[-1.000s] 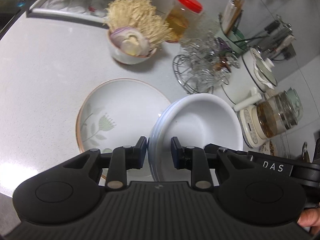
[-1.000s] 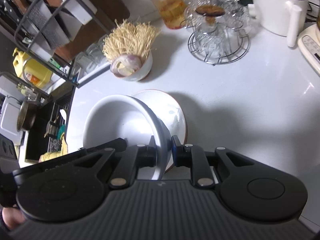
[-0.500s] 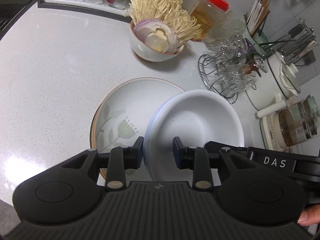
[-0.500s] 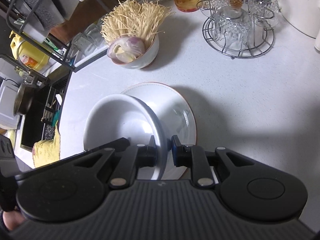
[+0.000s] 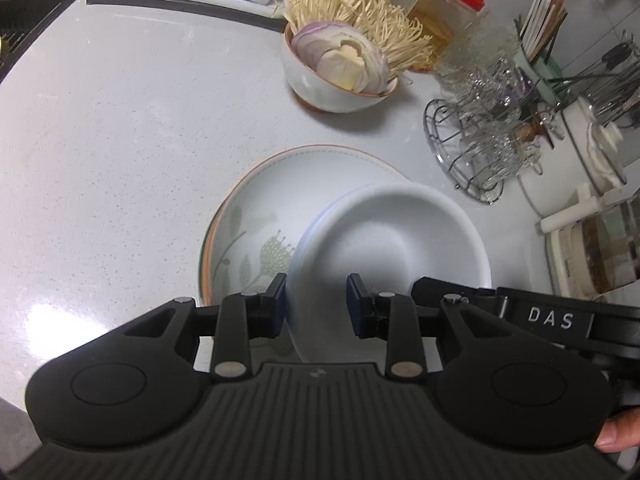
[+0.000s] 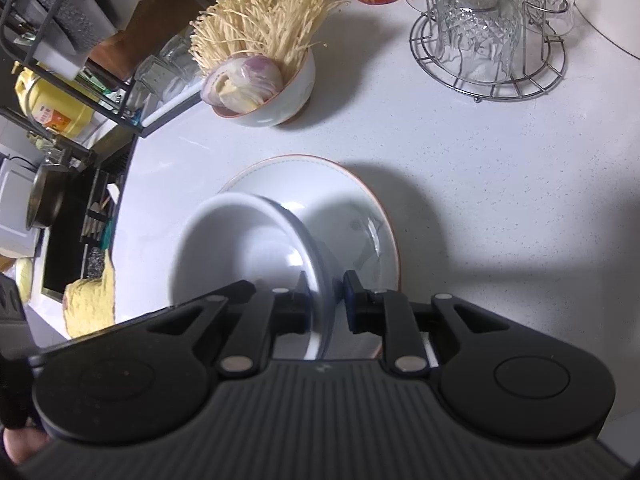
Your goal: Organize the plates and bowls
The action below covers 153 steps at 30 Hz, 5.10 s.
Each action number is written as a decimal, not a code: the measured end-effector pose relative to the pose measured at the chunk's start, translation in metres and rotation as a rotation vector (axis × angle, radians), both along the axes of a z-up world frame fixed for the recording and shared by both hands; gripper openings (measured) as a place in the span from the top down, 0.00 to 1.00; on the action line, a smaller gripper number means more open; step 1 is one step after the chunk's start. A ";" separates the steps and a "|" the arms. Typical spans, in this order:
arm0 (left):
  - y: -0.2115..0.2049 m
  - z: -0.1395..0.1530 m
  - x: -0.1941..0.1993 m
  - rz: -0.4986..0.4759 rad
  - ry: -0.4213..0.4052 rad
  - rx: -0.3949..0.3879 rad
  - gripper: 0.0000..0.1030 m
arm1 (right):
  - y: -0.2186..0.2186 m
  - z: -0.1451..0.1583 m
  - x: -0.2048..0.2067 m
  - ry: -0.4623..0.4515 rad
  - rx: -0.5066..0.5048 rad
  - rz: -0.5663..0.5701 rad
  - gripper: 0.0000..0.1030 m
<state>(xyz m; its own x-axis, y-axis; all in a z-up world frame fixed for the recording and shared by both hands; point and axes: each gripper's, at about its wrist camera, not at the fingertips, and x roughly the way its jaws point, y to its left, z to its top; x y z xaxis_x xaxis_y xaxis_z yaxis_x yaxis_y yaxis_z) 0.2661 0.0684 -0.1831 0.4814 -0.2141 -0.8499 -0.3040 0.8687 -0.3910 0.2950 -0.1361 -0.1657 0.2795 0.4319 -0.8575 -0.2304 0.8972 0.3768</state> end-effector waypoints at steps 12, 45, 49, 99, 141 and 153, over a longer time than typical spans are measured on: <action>0.015 0.038 -0.017 -0.049 -0.064 0.015 0.51 | 0.005 0.039 -0.020 -0.138 -0.042 -0.011 0.72; -0.069 0.191 -0.201 0.013 -0.372 0.220 0.51 | -0.088 0.179 -0.197 -0.655 0.130 0.034 0.72; -0.080 0.194 -0.229 0.029 -0.379 0.238 0.51 | -0.098 0.175 -0.216 -0.665 0.134 0.046 0.72; -0.105 0.200 -0.378 -0.038 -0.361 0.302 0.04 | -0.143 0.148 -0.354 -0.729 0.052 -0.074 0.20; -0.115 0.194 -0.377 -0.033 -0.335 0.319 0.03 | -0.147 0.143 -0.354 -0.723 0.029 -0.087 0.00; -0.115 0.193 -0.378 -0.039 -0.339 0.320 0.03 | -0.148 0.139 -0.358 -0.704 0.032 -0.098 0.00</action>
<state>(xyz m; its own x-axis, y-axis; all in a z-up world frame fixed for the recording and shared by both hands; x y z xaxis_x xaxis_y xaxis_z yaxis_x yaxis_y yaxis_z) -0.1122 -0.0463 0.0094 0.7401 0.0093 -0.6725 -0.1697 0.9701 -0.1734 -0.0628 -0.2839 -0.0272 0.8012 0.3984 -0.4465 -0.3474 0.9172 0.1950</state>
